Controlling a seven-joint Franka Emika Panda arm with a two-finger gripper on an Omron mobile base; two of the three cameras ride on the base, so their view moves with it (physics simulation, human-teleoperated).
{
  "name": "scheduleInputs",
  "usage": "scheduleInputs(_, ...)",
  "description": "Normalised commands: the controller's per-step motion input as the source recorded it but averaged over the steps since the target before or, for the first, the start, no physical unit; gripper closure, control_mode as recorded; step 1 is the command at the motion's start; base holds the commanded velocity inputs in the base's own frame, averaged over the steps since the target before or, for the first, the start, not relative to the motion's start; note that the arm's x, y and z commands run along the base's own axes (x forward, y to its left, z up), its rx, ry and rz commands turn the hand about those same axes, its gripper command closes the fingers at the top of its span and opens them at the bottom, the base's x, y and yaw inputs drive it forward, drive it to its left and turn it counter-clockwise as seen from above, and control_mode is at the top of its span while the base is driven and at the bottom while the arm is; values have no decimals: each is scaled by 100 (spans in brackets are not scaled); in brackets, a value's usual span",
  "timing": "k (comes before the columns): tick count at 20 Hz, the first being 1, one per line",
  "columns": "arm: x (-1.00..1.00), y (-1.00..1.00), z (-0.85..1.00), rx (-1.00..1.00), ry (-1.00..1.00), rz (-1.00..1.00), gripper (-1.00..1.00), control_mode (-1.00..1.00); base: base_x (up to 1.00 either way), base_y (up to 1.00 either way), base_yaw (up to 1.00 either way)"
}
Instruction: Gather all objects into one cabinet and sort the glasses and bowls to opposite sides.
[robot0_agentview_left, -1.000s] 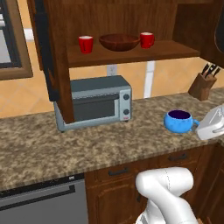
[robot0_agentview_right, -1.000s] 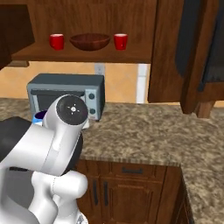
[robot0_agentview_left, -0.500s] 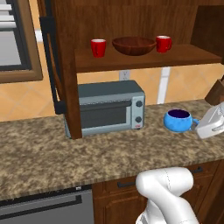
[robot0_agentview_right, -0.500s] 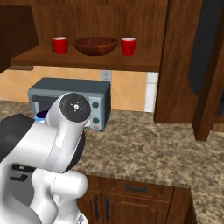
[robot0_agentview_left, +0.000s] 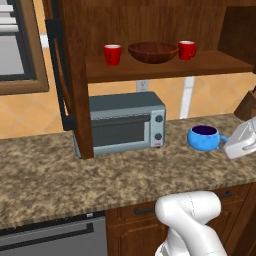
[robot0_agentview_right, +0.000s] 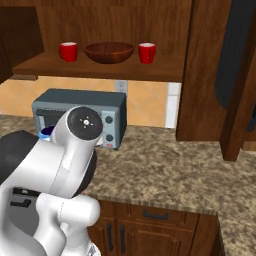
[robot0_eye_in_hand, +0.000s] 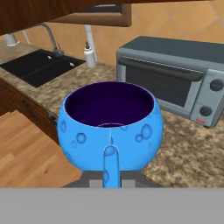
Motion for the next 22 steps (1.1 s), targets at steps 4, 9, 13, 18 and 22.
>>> scheduleInputs(4, 1, 84, 41, -5, -3, -4, 100, -100, 0, 0, 0)
scheduleInputs(9, 29, 86, 85, -1, 2, -2, 100, -100, 0, 0, 0)
scheduleInputs(13, 66, 48, 91, 0, 2, 0, 100, -100, 0, 0, 0)
scheduleInputs(18, 80, 18, 29, 6, -9, 1, 100, -100, 0, 0, 0)
scheduleInputs(22, 56, 17, 1, 5, -17, 1, 100, -100, 0, 0, 0)
